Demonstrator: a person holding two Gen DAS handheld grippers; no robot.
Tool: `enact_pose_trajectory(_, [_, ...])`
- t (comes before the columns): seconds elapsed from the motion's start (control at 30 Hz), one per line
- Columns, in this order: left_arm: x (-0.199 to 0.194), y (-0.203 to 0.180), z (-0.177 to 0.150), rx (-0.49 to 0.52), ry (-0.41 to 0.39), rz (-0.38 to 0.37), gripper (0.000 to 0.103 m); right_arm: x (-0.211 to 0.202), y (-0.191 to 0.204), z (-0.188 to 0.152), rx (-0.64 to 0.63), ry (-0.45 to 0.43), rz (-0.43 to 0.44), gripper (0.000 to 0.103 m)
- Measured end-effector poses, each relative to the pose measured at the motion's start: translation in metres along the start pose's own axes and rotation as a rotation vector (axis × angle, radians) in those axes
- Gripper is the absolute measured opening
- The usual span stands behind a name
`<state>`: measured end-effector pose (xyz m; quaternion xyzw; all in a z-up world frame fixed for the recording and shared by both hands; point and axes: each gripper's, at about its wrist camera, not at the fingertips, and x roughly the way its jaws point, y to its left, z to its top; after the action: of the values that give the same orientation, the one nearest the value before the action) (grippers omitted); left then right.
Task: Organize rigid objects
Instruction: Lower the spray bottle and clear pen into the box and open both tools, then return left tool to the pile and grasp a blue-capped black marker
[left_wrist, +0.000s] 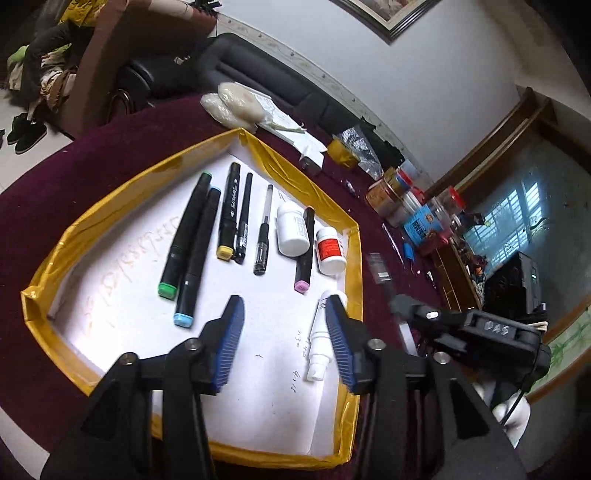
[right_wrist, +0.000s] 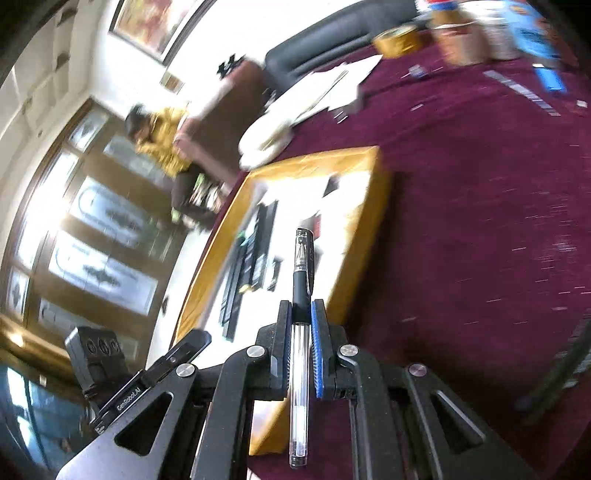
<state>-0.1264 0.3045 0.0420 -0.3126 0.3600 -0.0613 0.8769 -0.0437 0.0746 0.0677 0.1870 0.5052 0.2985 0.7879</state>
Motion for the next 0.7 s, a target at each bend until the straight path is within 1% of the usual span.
enact_pose_trajectory(0.17, [-0.008, 0.004, 0.000, -0.004, -0.022, -0.002, 0.049, 0.049, 0.032, -0.009, -0.042, 0.089, -0.026, 0.009])
enact_pose_trajectory(0.23, [-0.010, 0.007, 0.000, -0.008, -0.024, -0.003, 0.052, 0.061, 0.033, -0.009, -0.039, 0.108, -0.043, 0.009])
enact_pose_trajectory(0.37, [-0.015, 0.017, 0.000, -0.028, -0.029, -0.004, 0.055, 0.079, 0.037, -0.006, -0.032, 0.126, -0.090, 0.010])
enact_pose_trajectory(0.53, [-0.019, 0.024, 0.001, -0.041, -0.038, -0.001, 0.057, 0.081, 0.037, -0.004, -0.047, 0.116, -0.140, 0.010])
enact_pose_trajectory(0.7, [-0.019, 0.021, -0.001, -0.039, -0.045, 0.004, 0.059, 0.066, 0.036, -0.002, -0.072, 0.073, -0.159, 0.017])
